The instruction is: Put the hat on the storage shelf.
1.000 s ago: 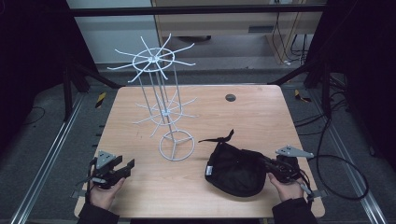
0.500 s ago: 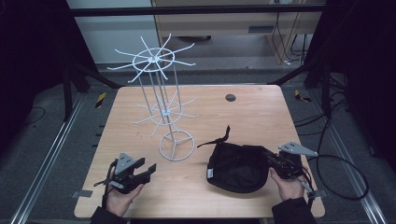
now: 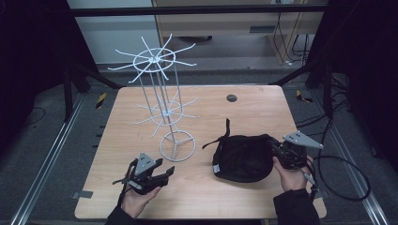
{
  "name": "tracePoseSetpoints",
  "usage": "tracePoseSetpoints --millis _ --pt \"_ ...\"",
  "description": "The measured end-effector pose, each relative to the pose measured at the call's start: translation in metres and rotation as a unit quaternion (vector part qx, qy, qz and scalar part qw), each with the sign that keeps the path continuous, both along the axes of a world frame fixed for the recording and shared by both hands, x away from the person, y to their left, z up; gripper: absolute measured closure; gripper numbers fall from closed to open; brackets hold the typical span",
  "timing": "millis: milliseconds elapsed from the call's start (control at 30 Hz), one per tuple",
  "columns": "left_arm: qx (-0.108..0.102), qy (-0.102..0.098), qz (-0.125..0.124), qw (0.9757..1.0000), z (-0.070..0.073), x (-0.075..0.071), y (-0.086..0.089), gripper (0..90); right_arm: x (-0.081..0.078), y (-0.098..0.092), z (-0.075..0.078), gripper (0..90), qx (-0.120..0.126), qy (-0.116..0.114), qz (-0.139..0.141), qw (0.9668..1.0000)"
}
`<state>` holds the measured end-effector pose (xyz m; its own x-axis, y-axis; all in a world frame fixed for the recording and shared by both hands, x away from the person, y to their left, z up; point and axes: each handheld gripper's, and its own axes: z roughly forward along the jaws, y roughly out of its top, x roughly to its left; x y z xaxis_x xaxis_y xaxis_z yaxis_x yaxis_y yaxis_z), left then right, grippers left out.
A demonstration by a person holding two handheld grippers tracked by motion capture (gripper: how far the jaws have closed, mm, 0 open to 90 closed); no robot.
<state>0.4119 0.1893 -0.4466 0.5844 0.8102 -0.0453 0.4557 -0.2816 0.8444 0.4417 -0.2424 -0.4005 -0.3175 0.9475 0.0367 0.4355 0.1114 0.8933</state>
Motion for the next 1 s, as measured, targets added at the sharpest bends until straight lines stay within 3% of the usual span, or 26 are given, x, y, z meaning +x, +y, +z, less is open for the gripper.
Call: tracePoseSetpoints --millis 367,667,1000 --pt "0.004 -0.005 -0.02 0.9998 0.0 0.005 -0.022 45.5 0.019 0.009 0.019 84.3 -0.054 -0.046 -0.023 0.9972" --pt "0.009 -0.007 -0.037 0.9993 0.002 0.011 -0.035 46.9 0.022 0.012 0.023 84.2 -0.063 -0.057 -0.013 0.9963" --pt "0.004 -0.027 -0.061 0.9977 0.019 0.027 -0.068 42.9 0.014 0.013 0.027 84.0 -0.065 -0.08 0.009 0.9946"
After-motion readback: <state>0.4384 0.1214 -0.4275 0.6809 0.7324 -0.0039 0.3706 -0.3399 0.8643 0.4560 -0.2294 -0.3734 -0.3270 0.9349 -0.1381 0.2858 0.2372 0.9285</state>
